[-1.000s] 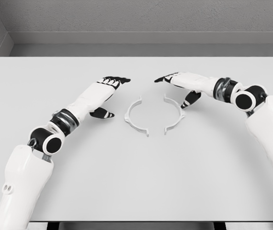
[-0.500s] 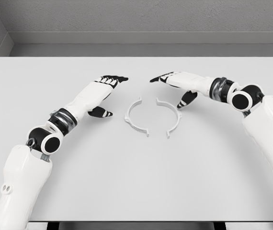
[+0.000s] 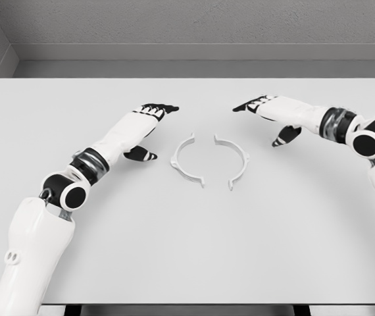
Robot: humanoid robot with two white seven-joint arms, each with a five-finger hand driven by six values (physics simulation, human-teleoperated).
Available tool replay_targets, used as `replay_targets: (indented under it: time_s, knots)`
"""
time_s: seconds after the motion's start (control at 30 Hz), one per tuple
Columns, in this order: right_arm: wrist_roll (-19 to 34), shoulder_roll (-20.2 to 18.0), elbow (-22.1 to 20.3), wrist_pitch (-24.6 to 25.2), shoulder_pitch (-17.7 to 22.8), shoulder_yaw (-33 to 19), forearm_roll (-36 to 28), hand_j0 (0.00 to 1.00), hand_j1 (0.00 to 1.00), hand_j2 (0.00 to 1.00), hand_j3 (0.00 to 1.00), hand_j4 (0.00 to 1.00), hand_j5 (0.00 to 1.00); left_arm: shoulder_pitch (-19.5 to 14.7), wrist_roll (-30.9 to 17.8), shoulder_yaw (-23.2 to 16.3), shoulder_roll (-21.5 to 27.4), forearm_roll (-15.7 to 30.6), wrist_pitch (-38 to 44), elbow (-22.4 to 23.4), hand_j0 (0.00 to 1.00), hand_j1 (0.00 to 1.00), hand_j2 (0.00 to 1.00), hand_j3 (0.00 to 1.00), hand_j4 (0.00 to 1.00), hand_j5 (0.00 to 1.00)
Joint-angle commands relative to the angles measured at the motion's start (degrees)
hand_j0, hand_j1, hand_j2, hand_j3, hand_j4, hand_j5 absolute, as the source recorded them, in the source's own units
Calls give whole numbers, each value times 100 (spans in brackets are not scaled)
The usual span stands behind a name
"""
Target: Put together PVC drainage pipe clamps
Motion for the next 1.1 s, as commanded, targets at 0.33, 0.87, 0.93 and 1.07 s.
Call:
replay_targets:
  time_s: [0.33, 0.87, 0.93, 1.07]
  knots:
    - [-201, -442, -761, 69, 536, -139, -289, 100, 100, 100, 100, 100, 100, 26, 4, -6, 15, 41, -22, -55, 100, 100, 100, 100, 100, 100]
    - [-192, -504, -1798, 350, 1354, -368, -966, 100, 100, 100, 100, 100, 100, 35, 4, -6, 7, 41, -48, -72, 100, 100, 100, 100, 100, 100]
    - [-183, -398, -1807, 412, 1362, -368, -974, 100, 100, 100, 100, 100, 100, 18, -5, 29, 51, 59, -74, -81, 100, 100, 100, 100, 100, 100]
    - [-113, -267, -1878, 429, 1398, -368, -966, 100, 100, 100, 100, 100, 100, -44, -14, 65, 103, 68, -215, -72, 100, 100, 100, 100, 100, 100]
